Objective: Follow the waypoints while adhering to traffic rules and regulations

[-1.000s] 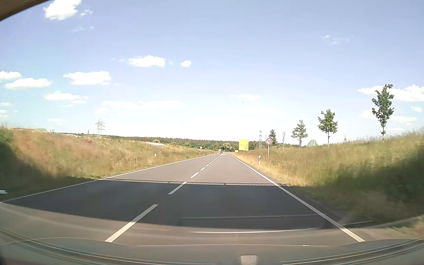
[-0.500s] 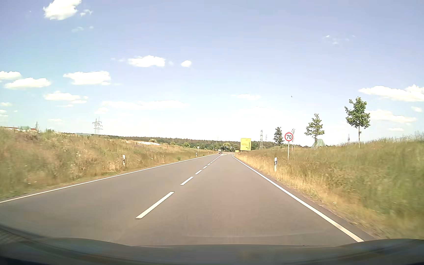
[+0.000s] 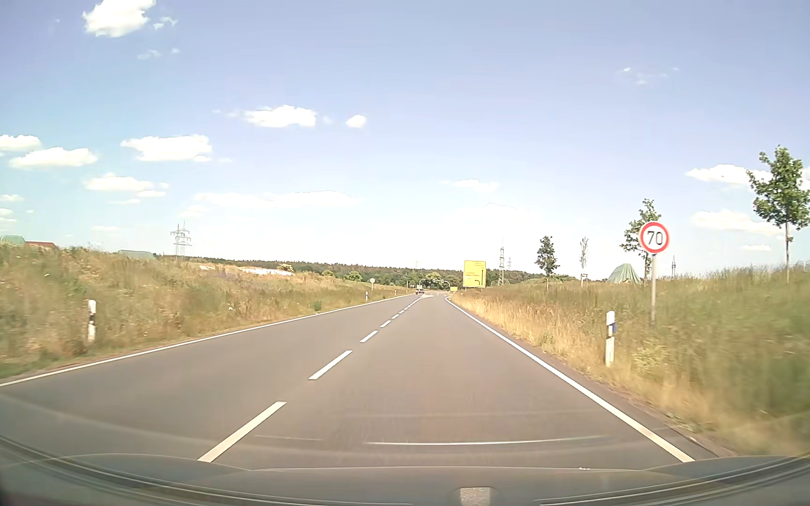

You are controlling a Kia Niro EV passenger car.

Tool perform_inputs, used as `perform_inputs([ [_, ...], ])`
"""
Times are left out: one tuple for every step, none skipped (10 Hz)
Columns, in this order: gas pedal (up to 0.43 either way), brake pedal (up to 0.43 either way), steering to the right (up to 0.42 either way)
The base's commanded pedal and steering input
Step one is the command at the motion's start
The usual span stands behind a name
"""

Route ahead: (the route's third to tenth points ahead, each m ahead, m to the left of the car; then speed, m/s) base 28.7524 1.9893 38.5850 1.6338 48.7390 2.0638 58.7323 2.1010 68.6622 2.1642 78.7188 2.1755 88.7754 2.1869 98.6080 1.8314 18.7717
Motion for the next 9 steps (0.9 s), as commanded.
perform_inputs([
  [0.0, 0.03, 0.002],
  [0.0, 0.037, 0.002],
  [0.0, 0.03, 0.002],
  [0.0, 0.037, 0.002],
  [0.0, 0.03, 0.002],
  [0.0, 0.03, 0.002],
  [0.0, 0.03, 0.002],
  [0.0, 0.03, 0.002],
  [0.0, 0.03, 0.002],
])
